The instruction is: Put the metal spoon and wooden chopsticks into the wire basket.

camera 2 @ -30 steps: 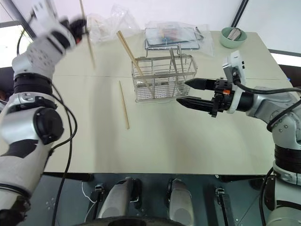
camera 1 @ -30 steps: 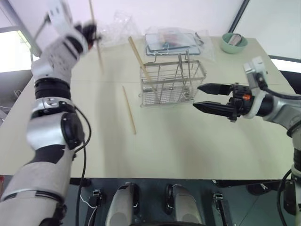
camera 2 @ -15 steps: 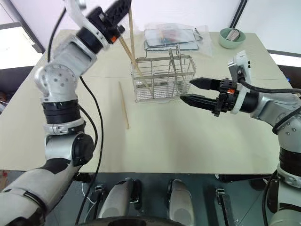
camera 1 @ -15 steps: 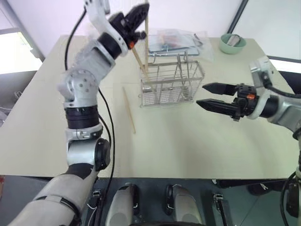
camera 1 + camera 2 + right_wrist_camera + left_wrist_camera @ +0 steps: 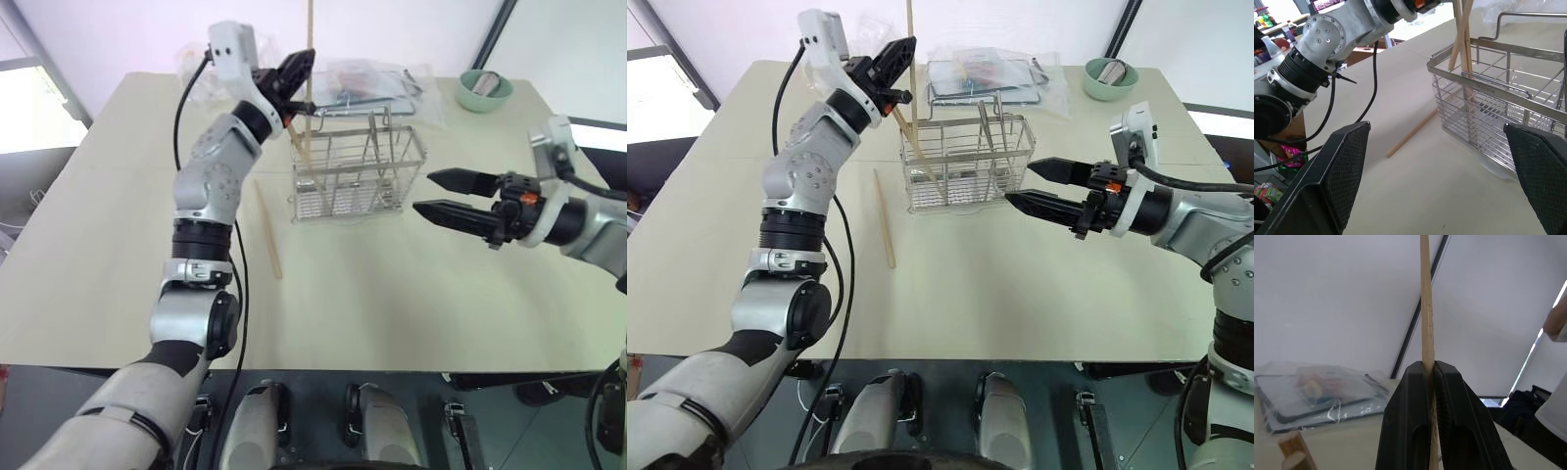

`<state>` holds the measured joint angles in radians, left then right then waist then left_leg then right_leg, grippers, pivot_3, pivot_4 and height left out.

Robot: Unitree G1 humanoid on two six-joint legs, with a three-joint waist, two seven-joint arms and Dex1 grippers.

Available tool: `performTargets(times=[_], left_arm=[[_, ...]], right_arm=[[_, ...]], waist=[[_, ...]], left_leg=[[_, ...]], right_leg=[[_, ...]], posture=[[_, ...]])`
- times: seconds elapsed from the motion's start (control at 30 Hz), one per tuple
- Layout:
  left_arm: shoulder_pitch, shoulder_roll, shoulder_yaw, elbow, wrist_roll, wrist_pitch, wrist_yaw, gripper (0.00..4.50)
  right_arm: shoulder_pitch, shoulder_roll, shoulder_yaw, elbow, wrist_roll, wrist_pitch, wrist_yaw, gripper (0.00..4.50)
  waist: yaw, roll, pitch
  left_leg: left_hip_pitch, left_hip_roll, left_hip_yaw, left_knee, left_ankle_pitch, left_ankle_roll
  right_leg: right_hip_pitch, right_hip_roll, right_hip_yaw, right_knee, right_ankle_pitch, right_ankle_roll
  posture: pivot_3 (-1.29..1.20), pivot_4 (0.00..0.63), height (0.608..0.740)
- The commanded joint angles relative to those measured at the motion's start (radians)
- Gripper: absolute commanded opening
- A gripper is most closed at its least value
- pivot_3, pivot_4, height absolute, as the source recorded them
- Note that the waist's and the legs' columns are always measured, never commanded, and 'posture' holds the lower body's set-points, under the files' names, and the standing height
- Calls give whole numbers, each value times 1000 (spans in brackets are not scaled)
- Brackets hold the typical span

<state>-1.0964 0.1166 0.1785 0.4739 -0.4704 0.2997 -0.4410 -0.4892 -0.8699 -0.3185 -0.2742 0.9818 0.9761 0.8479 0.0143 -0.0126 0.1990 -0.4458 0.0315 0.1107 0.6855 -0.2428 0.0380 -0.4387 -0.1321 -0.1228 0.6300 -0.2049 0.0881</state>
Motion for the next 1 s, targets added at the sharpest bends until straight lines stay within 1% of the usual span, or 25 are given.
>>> performTargets(times=[0.03,0.1,0.17,0.2,0.4,0.43,0.53,0.63,0.7,0.77,0.8,0.83,0.9,0.97,1.0], left_arm=[[16,-10,-35,-14,44,-68,-28,55],[31,-15,-41,-19,56,-81,-32,55],[45,-22,-39,-45,47,-69,-31,771],[52,-26,-36,-63,37,-55,-29,986],[65,-19,-12,-176,-1,29,18,4078],[65,-9,-8,-215,-9,57,31,4444],[61,47,10,-367,-48,181,81,4444],[38,124,42,-476,-87,317,136,4444],[10,184,68,-507,-99,431,198,4444],[-20,246,81,-509,-84,595,287,4444],[-37,267,98,-498,-73,705,350,4444],[-51,275,130,-486,-68,804,412,4444],[-73,265,200,-468,-66,932,504,4444],[-71,268,209,-456,-27,1028,555,4444],[-68,252,219,-447,-9,1066,583,4444]], right_arm=[[0,-11,-39,-37,29,-4,-8,4500],[2,-12,-40,-36,32,-5,-12,4500],[4,-12,-40,-33,33,-7,-14,4500],[5,-12,-39,-31,32,-10,-13,4500],[-3,-9,-24,-5,12,-28,-8,4500],[-7,-7,-20,1,8,-32,-6,4500],[-19,-1,-6,22,-10,-50,-2,4500],[-24,7,6,36,-24,-65,3,4500],[-27,13,16,42,-34,-76,10,4500],[-31,15,26,50,-46,-88,21,4500],[-34,16,30,55,-50,-94,26,4500],[-38,17,32,59,-52,-97,28,4500],[-44,21,35,66,-58,-100,33,4500],[-45,26,40,78,-69,-108,41,4500],[-45,29,43,83,-75,-114,45,4500]], waist=[[0,0,0],[0,0,0],[0,0,0],[0,0,0],[0,0,0],[0,0,0],[-3,0,0],[-3,0,0],[-2,0,0],[-2,0,0],[0,0,0],[1,0,0],[1,0,0],[0,0,0],[0,0,0]], left_leg=[[0,0,0,0,0,0],[0,0,0,0,0,0],[0,0,0,0,0,0],[0,0,0,0,0,0],[-1,0,0,0,0,0],[-1,0,0,0,0,0],[-1,0,0,0,0,0],[0,0,0,0,0,0],[0,0,0,0,0,0],[0,0,-1,0,0,0],[0,0,-1,0,0,0],[0,0,-1,0,0,0],[0,0,-1,0,0,0],[0,0,-2,0,0,0],[0,0,-2,0,0,0]], right_leg=[[0,0,0,0,0,0],[0,0,0,0,0,0],[0,0,0,0,0,0],[0,0,0,0,0,0],[-1,-1,0,0,0,0],[-1,-1,0,0,0,0],[-1,0,0,0,0,0],[-1,0,0,1,0,0],[-1,0,0,1,0,0],[-1,0,0,1,0,0],[0,0,0,1,0,0],[0,0,0,1,0,0],[1,0,0,1,0,1],[1,0,0,1,0,1],[1,0,0,1,0,1]], posture=[[0,150,707],[0,150,707],[0,150,707],[0,150,707],[0,150,707],[0,150,707],[0,150,707],[0,150,707],[0,150,707],[0,150,707],[0,150,707],[0,150,707],[0,150,707],[0,150,707],[0,150,707]])
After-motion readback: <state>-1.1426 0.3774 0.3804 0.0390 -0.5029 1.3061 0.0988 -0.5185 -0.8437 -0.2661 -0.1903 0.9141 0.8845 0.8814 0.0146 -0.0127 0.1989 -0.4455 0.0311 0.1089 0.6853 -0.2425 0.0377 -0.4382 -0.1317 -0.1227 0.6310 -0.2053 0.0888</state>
